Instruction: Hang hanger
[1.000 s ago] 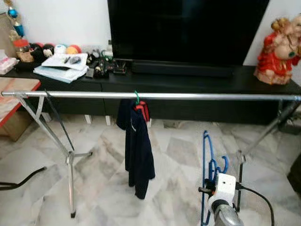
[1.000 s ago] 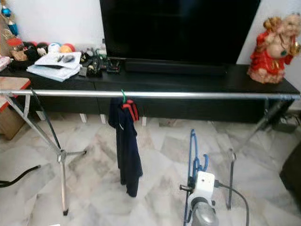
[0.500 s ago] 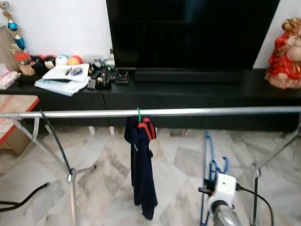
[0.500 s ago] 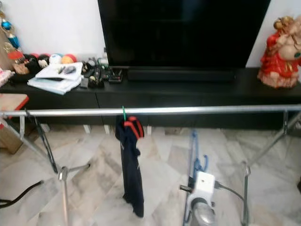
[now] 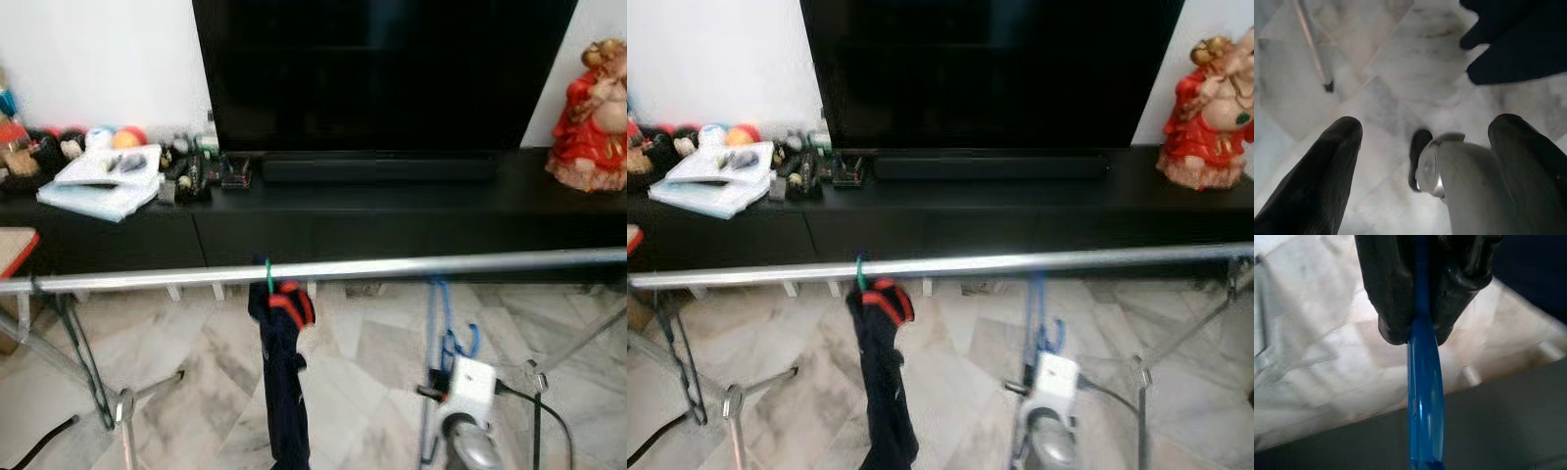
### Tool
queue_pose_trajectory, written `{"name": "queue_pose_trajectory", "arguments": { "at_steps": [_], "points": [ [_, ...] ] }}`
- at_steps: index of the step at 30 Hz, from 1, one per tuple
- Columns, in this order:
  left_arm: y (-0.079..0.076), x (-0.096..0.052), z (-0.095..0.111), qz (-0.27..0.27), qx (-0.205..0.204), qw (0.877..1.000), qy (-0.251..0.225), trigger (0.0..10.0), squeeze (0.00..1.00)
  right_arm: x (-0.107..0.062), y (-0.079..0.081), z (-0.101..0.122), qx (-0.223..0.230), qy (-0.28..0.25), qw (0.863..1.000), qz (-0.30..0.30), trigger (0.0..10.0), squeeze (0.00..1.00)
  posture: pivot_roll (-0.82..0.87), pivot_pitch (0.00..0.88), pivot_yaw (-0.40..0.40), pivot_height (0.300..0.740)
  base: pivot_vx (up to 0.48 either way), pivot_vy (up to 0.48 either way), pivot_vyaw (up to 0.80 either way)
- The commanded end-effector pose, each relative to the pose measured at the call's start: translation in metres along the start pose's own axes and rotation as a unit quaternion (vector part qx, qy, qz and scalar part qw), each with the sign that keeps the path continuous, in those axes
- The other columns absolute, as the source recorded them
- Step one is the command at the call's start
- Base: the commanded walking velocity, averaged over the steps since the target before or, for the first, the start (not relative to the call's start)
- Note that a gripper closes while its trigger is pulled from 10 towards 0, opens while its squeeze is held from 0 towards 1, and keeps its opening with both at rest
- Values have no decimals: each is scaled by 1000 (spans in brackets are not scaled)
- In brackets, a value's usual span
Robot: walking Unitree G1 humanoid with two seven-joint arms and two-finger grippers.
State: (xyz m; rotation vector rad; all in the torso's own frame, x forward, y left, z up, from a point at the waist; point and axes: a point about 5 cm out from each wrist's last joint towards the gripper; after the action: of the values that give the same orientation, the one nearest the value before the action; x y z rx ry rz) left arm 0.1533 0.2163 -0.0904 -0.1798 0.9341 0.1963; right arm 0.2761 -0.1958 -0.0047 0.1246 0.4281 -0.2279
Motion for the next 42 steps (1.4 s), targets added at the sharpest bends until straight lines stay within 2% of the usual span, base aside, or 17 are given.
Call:
{"name": "queue_pose_trajectory", "arguments": {
  "at_steps": [1,21,29,37,42],
  "points": [
    [10,-2,-1,13,12,1000,5,10000,0,1,11,6,10,-19,1000,5,10000,0,9,19,-5,740,0,0,0],
    [7,-1,0,6,17,1000,5,10000,0,7,13,33,24,-69,997,-6,10000,0,16,4,-2,740,0,0,0],
    [7,-1,0,5,17,1000,5,10000,0,13,18,43,-38,-62,997,23,10000,0,15,7,-1,740,0,0,0],
    [6,-1,-1,2,15,1000,7,10000,0,18,16,54,-38,-65,997,17,10000,0,16,9,-1,740,0,0,0],
    [6,-1,-2,1,14,1000,7,10000,0,24,15,63,-53,-46,997,20,10000,0,16,9,-1,740,0,0,0]
  ]
}}
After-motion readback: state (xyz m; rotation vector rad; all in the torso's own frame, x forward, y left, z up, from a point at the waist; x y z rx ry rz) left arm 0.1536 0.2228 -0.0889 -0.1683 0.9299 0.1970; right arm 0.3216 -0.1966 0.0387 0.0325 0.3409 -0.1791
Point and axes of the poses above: a point about 5 cm out from each wrist's last joint towards the gripper, its own x axis pointing out of the wrist towards the gripper, its own z axis along the axis of the wrist's last joint, y = z × x, and after that the axes turned 1 degree about -x, right-handed
